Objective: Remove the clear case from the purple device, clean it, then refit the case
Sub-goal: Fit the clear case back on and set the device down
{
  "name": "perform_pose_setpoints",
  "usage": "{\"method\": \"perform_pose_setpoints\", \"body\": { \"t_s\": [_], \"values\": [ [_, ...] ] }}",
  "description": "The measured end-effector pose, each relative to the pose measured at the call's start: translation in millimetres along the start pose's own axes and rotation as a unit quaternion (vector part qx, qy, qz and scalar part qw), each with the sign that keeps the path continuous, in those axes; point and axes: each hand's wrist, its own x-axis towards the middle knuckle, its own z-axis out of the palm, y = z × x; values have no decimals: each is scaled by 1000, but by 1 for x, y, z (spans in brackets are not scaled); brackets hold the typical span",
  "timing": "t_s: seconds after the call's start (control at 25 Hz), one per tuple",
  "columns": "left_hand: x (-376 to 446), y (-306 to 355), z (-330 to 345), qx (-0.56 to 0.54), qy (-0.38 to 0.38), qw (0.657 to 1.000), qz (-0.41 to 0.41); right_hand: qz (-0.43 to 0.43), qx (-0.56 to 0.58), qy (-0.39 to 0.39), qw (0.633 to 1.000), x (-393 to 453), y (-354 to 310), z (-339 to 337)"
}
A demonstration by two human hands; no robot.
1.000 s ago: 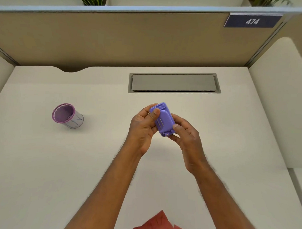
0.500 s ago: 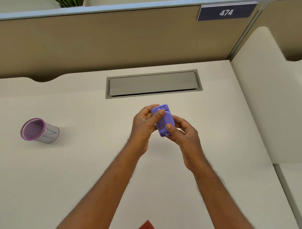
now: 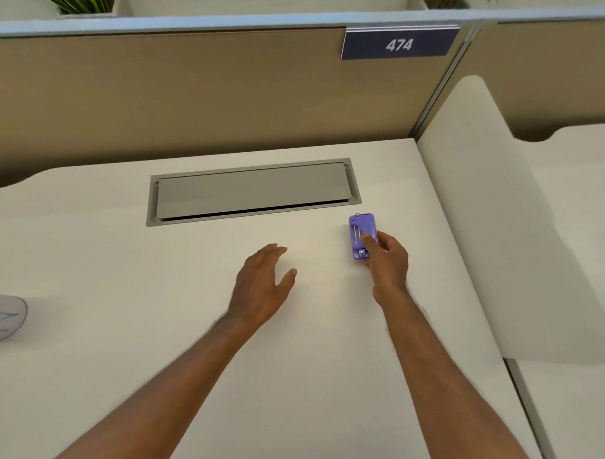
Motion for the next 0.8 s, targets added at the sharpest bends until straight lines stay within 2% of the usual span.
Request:
{"method": "perform_pose_setpoints", "body": {
  "t_s": [0.28, 0.52, 0.8],
  "values": [
    [20, -17, 20, 156, -29, 987, 37, -57, -123, 4, 991, 32, 13, 11],
    [23, -25, 25, 191, -35, 980, 50, -113, -270, 36, 955, 36, 21, 11],
    [22, -25, 22, 207, -45, 976, 51, -104, -306, 26, 946, 34, 13, 10]
  ]
}}
